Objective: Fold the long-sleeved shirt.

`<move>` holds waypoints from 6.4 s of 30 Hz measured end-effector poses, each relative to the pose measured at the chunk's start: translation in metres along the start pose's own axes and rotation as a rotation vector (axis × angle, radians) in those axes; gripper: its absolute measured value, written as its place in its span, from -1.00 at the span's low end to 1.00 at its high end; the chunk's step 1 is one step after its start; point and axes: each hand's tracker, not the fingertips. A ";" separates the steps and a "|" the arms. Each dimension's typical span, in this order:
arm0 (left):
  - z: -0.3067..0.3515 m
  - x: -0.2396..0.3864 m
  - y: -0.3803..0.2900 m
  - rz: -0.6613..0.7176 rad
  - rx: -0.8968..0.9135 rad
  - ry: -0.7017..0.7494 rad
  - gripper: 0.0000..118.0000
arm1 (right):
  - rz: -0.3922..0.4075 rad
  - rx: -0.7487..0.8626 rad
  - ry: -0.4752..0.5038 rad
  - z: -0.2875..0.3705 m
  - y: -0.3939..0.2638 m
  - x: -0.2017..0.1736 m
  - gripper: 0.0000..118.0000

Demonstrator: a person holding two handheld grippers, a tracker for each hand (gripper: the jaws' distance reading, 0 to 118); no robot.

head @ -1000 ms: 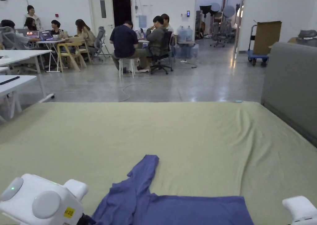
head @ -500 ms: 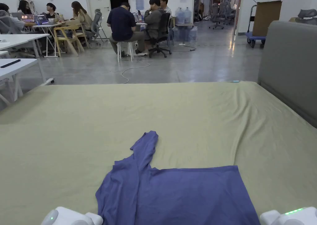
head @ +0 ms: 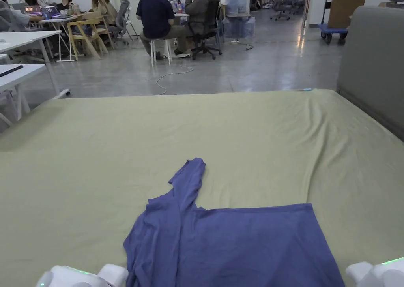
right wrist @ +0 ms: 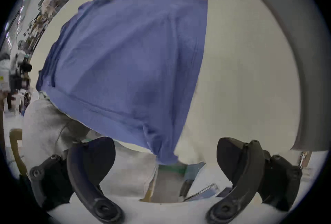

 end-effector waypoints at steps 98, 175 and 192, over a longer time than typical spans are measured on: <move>-0.117 -0.091 0.257 0.420 0.140 0.087 0.89 | -0.240 0.424 0.205 -0.011 0.044 -0.054 -1.00; 0.041 -0.022 -0.007 0.294 0.286 0.052 0.96 | -0.265 0.253 -0.062 0.052 -0.001 0.021 0.86; -0.040 -0.131 -0.026 0.512 0.243 -0.381 0.99 | -0.331 0.430 0.384 0.045 0.010 -0.028 -1.00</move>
